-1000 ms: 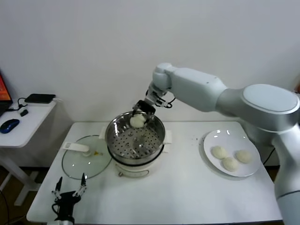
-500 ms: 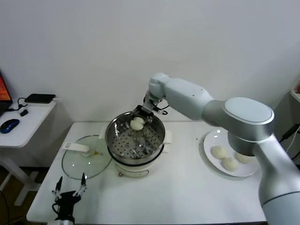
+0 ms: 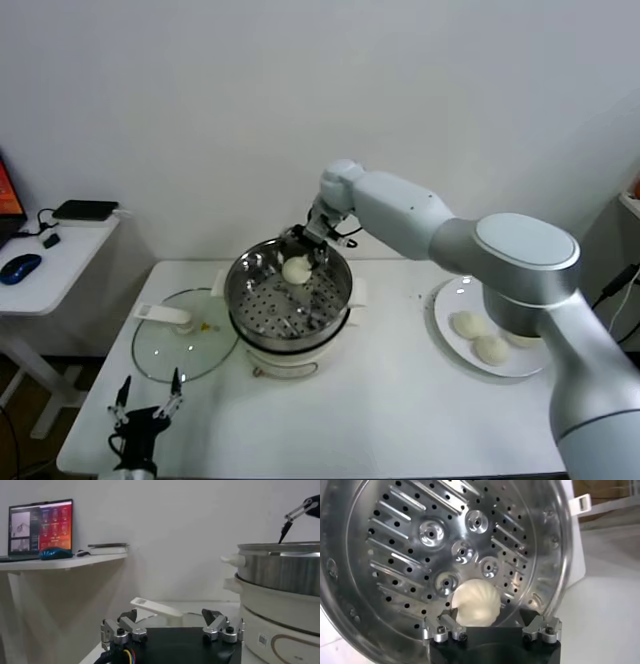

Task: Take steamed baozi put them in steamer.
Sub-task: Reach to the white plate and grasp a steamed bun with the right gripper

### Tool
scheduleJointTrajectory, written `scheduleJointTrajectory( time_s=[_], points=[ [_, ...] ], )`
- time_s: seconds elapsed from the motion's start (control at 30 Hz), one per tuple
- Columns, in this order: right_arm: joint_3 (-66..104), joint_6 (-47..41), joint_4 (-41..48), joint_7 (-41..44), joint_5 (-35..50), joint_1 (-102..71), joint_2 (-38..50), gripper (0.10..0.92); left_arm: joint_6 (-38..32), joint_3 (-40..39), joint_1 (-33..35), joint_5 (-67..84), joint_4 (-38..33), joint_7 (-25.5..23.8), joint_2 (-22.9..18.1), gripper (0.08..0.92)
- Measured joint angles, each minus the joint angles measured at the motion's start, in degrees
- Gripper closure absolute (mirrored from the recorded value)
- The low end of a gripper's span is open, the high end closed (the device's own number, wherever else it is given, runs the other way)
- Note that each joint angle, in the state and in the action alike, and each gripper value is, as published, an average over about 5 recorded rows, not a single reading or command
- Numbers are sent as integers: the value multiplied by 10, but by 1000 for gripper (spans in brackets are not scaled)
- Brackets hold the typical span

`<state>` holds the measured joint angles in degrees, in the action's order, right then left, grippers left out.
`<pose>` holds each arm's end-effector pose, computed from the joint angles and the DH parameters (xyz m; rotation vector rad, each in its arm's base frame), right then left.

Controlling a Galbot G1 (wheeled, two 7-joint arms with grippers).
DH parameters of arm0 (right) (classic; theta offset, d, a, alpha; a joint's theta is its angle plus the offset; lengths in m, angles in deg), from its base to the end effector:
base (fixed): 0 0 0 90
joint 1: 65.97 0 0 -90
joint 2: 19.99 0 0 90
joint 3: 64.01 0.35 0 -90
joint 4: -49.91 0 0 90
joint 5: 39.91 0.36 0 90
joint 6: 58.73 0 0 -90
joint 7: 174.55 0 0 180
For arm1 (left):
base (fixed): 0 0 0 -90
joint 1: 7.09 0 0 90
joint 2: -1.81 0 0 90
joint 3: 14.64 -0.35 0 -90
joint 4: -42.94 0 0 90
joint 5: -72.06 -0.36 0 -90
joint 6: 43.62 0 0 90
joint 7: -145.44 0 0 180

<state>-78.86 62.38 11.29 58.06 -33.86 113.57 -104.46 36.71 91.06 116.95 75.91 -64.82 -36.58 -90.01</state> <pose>0.6488 0.1553 -0.0628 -1.9965 0.9885 -2.2132 0.1375 0.0851 -0.3861 0.3504 -3.0101 -0.0694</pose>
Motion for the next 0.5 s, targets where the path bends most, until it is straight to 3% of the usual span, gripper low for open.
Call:
scheduleJointTrajectory(
  time_s=[0.27,0.5],
  points=[
    [-89,-106,-70,21,161,90,77,203,0,1,5,0,-5,0,0,177],
    [-167,-226,-132,21,254,143,167,203,0,-3,5,0,-5,0,1,177]
  ],
)
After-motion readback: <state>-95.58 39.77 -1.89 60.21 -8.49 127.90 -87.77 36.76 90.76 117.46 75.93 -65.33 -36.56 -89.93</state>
